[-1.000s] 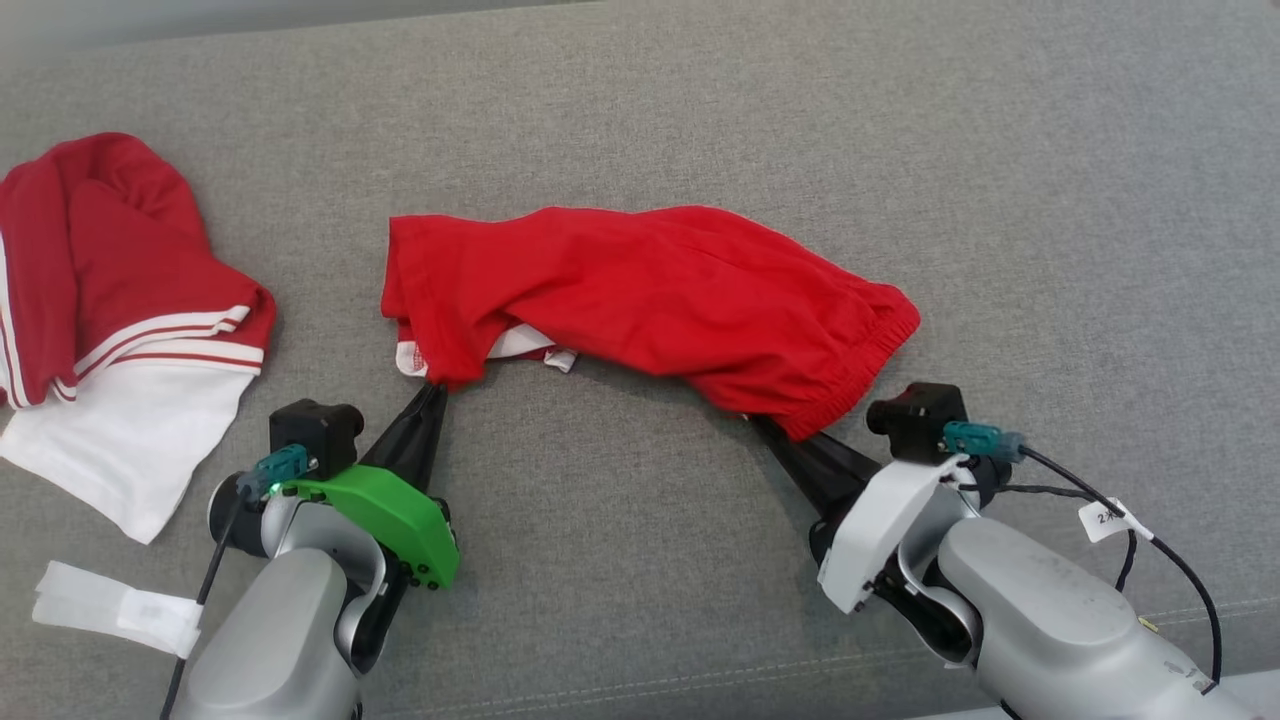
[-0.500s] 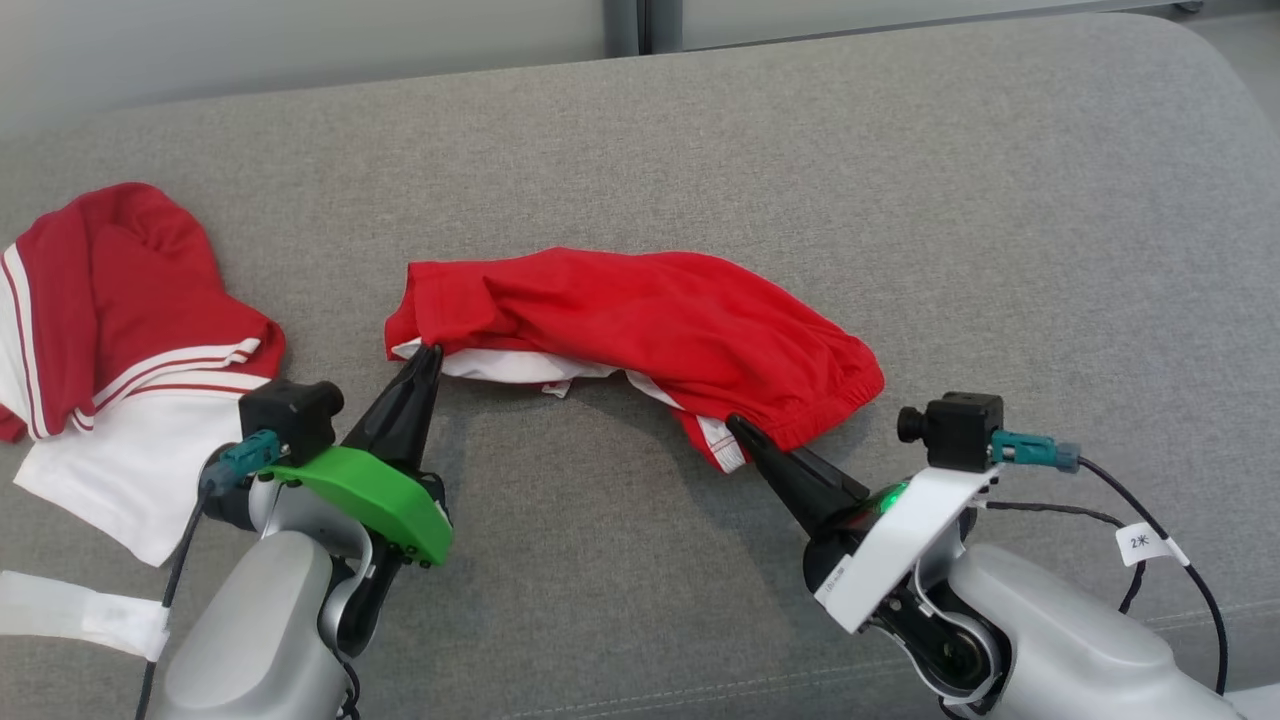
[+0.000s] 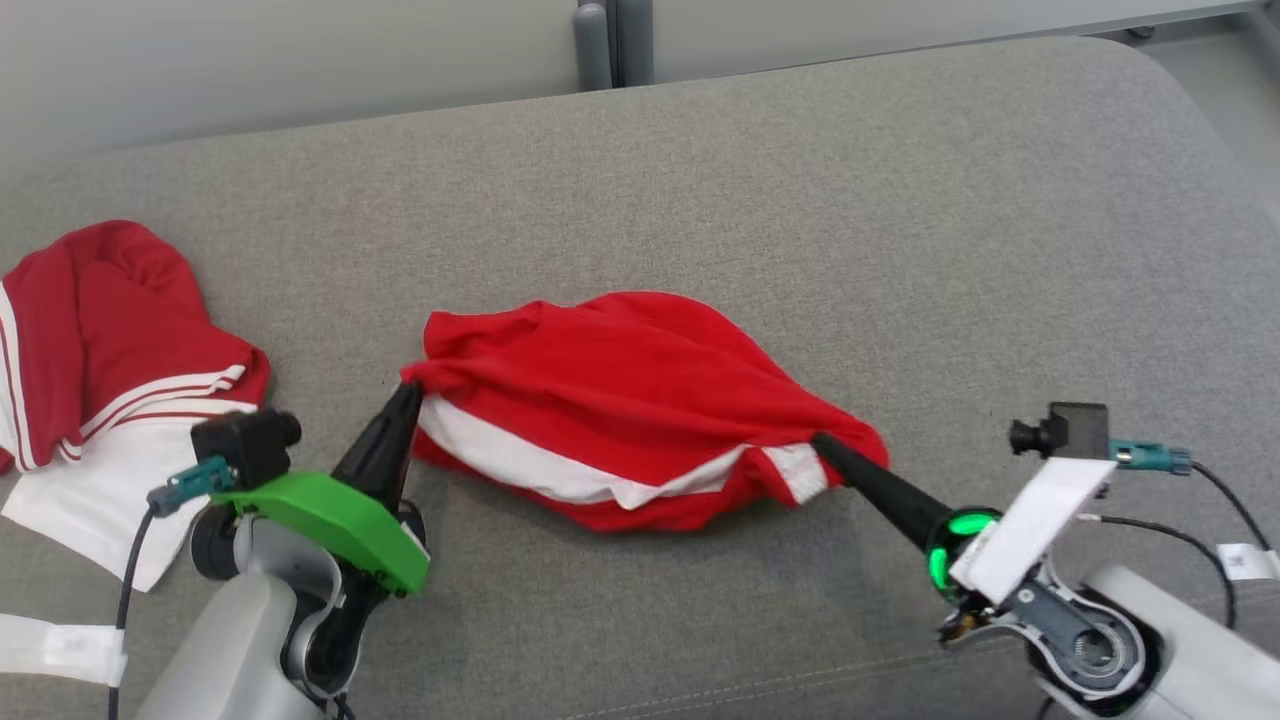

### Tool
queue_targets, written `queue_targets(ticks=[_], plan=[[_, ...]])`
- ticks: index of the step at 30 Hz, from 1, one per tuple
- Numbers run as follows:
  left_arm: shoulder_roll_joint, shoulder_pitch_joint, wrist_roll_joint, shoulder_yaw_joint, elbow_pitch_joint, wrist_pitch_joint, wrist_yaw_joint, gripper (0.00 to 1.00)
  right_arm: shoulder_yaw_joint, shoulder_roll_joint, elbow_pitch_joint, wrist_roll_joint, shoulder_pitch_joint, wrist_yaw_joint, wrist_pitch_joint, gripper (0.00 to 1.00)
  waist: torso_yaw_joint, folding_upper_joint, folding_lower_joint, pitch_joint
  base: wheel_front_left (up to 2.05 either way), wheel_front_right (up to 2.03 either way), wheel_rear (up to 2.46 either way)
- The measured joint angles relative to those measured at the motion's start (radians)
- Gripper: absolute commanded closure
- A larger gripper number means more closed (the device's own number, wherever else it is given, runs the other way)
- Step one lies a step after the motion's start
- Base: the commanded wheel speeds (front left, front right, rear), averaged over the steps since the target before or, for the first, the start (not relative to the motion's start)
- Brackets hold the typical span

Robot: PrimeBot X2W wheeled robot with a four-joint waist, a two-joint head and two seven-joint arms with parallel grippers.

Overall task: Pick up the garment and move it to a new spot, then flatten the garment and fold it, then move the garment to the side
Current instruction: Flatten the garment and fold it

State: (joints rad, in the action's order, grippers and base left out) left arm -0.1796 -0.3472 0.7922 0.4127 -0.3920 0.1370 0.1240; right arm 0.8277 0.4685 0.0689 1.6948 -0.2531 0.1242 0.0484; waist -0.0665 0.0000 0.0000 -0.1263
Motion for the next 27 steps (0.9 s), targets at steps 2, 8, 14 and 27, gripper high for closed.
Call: queue_targets(ticks=[2, 8, 14, 27], plan=[[-0.007, 0.032, 0.006, 0.010, -0.026, -0.033, 0.000, 1.00, -0.009, 0.058, -0.073, 0.005, 0.014, 0.000, -0.034, 1.00, -0.004, 0.0001, 0.0000, -0.009, 0.00, 0.00, 0.00], [0.006, 0.039, 0.013, 0.032, -0.051, -0.077, 0.000, 1.00, -0.044, 0.133, -0.229, 0.000, -0.011, -0.001, -0.098, 1.00, -0.007, 0.0001, 0.0000, -0.051, 0.00, 0.00, 0.00], [0.013, 0.008, -0.002, 0.053, -0.053, -0.092, 0.000, 1.00, -0.049, 0.119, -0.260, -0.006, -0.081, -0.001, -0.139, 1.00, -0.002, 0.0000, 0.0000, -0.098, 0.00, 0.00, 0.00], [0.016, 0.031, 0.003, 0.046, -0.048, -0.055, 0.000, 1.00, 0.017, 0.087, -0.245, -0.108, -0.071, -0.001, -0.150, 0.66, 0.022, 0.0000, 0.0000, -0.078, 0.00, 0.00, 0.00]])
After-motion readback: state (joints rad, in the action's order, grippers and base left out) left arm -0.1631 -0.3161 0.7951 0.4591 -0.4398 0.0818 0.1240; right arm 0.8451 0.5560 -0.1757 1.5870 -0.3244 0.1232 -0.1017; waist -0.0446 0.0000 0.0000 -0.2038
